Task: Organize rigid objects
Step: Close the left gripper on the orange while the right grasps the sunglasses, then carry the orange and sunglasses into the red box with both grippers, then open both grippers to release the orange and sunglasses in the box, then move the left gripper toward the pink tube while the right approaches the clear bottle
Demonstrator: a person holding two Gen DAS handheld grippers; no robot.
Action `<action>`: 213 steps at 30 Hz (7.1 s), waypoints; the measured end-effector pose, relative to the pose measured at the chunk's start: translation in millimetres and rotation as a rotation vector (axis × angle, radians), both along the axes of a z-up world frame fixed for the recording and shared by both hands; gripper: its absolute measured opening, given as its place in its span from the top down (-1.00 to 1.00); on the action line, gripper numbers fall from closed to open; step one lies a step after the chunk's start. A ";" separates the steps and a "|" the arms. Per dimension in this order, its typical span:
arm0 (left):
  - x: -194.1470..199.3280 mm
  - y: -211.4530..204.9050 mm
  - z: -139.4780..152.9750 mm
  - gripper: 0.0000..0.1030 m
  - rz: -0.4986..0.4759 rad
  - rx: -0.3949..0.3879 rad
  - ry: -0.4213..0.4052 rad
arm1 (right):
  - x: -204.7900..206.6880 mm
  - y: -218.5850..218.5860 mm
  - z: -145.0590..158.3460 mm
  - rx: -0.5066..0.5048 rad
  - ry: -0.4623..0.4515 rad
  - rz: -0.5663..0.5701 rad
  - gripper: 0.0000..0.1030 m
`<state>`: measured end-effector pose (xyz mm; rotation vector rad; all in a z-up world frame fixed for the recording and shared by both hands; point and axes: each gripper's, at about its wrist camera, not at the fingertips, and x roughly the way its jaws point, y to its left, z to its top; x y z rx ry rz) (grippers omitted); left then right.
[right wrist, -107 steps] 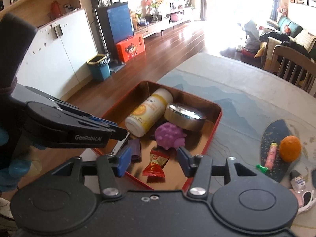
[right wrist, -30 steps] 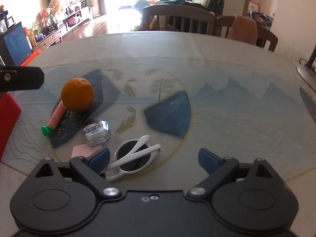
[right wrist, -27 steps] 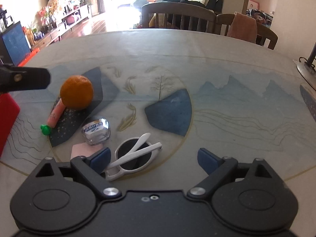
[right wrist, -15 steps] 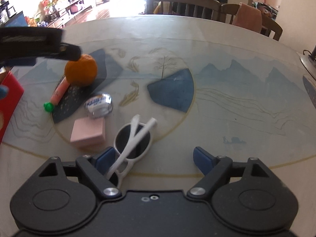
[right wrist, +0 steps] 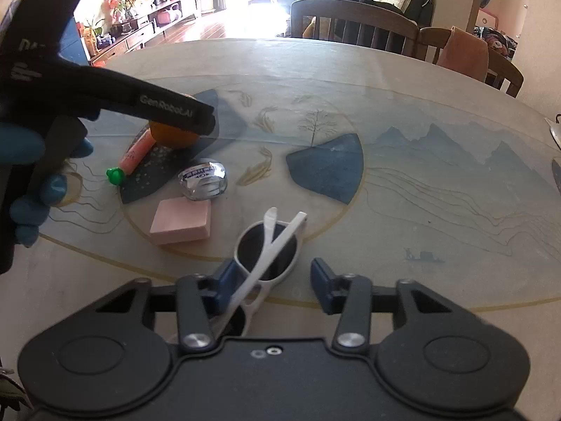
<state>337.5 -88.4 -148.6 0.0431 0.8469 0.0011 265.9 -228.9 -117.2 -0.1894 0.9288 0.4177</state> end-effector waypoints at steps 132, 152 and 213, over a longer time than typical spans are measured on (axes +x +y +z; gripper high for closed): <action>-184.1 253.9 42.9 -0.11 0.166 -0.086 0.195 | -75.8 235.5 67.9 0.282 -0.017 0.280 0.42; -210.1 231.3 99.6 -0.41 0.136 -0.101 0.001 | -98.3 193.7 104.6 0.382 -0.093 0.220 -0.06; -58.2 40.9 40.1 -0.63 0.088 -0.105 0.057 | 9.6 26.4 44.7 0.140 -0.100 0.167 -0.87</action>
